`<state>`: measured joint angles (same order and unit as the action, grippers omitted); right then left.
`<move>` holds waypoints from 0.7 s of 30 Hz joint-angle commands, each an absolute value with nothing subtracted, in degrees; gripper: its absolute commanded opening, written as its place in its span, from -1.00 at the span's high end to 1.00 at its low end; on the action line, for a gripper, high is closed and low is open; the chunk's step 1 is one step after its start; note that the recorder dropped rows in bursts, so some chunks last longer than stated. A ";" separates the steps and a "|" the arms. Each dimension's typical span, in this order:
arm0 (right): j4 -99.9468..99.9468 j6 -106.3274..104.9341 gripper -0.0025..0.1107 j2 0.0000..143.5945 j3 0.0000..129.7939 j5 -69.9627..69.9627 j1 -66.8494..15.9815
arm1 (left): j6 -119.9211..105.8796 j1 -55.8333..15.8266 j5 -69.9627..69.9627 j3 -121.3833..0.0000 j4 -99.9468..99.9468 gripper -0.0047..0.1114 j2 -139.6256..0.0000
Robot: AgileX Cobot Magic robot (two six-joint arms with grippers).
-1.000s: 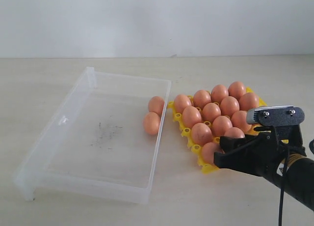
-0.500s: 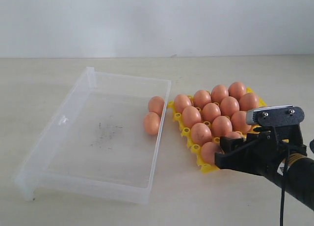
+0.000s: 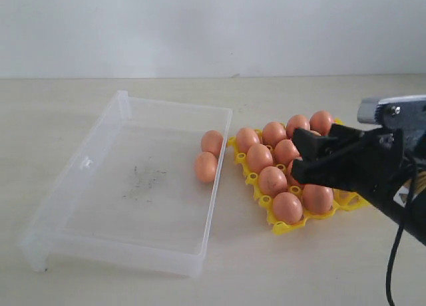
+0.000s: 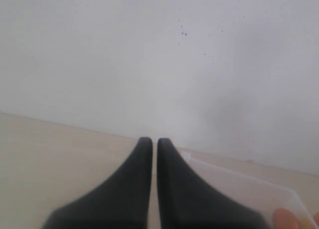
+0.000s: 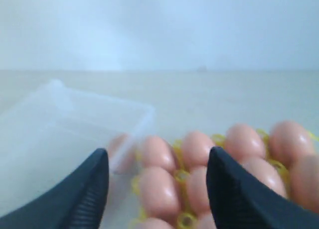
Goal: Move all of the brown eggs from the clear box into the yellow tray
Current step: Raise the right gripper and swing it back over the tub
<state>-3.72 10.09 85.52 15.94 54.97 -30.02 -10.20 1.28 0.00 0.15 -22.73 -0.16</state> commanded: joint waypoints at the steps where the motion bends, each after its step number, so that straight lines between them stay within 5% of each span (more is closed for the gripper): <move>1: 20.38 25.13 0.45 77.82 22.76 41.35 -29.84 | -10.62 0.83 0.00 0.00 -22.92 0.85 0.00; 4: 44.68 45.89 0.97 77.34 31.96 24.46 -30.55 | -10.62 0.83 0.00 0.00 -22.92 0.85 0.00; 8: 69.28 67.28 0.96 80.37 42.41 9.86 -33.71 | -10.62 0.83 0.00 0.00 -22.92 0.85 0.00; 12: 95.51 91.49 0.96 88.61 50.86 11.62 -36.00 | -10.62 0.83 0.00 0.00 -22.92 0.85 0.00; 18: 99.95 114.26 0.39 109.05 66.91 18.30 -35.89 | -10.62 0.83 0.00 0.00 -22.92 0.85 0.00; 21: 99.95 95.61 0.97 112.62 70.48 13.14 -36.13 | -10.62 0.83 0.00 0.00 -22.92 0.85 0.00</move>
<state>99.65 107.34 111.59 68.55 15.40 -35.90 -10.20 1.28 0.00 0.15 -22.73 -0.16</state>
